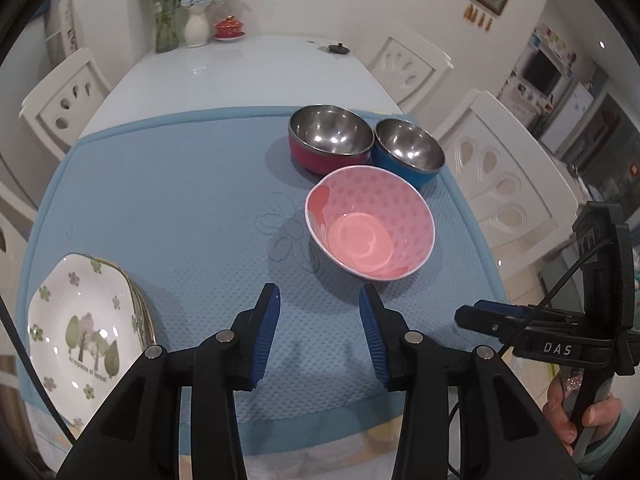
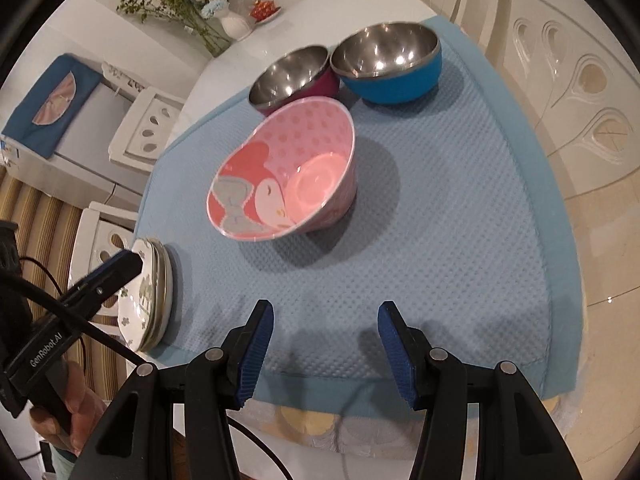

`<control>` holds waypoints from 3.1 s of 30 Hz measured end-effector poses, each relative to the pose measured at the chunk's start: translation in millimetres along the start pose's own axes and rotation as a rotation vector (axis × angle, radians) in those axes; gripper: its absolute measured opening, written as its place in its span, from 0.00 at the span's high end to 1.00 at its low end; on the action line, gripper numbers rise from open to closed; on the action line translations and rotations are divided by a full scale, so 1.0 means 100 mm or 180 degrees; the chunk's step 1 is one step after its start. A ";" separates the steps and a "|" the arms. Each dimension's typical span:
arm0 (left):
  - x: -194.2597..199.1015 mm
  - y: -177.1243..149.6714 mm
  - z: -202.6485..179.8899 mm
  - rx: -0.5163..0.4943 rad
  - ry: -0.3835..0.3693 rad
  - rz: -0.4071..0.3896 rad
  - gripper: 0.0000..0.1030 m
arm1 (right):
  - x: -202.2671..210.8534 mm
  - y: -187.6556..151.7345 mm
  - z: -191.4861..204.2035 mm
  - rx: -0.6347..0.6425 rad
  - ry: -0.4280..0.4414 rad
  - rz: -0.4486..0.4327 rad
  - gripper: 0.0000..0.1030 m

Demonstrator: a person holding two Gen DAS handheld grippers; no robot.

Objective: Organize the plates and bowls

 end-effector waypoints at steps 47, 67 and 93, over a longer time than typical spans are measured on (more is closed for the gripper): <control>-1.32 0.45 -0.01 0.0343 -0.0284 0.0455 0.84 | -0.96 1.10 -0.24 0.0084 -0.0236 0.0144 0.83; -0.59 0.26 0.06 0.0680 -0.0411 0.0152 0.83 | -0.40 0.79 0.24 0.0171 -0.0273 0.0051 0.80; -0.59 -0.30 0.43 0.0755 -0.0249 0.0323 0.83 | -0.85 0.12 0.58 0.0203 -0.0195 0.0587 0.74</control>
Point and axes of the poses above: each gripper's, at about its wrist camera, not at the fingertips, and x roughly against the way its jaws point, z to its left, y to its top, the point moved 4 cm from there along -x, roughly the way its jaws point, and after that the axes turned 2 degrees about y, right-handed, at the moved point
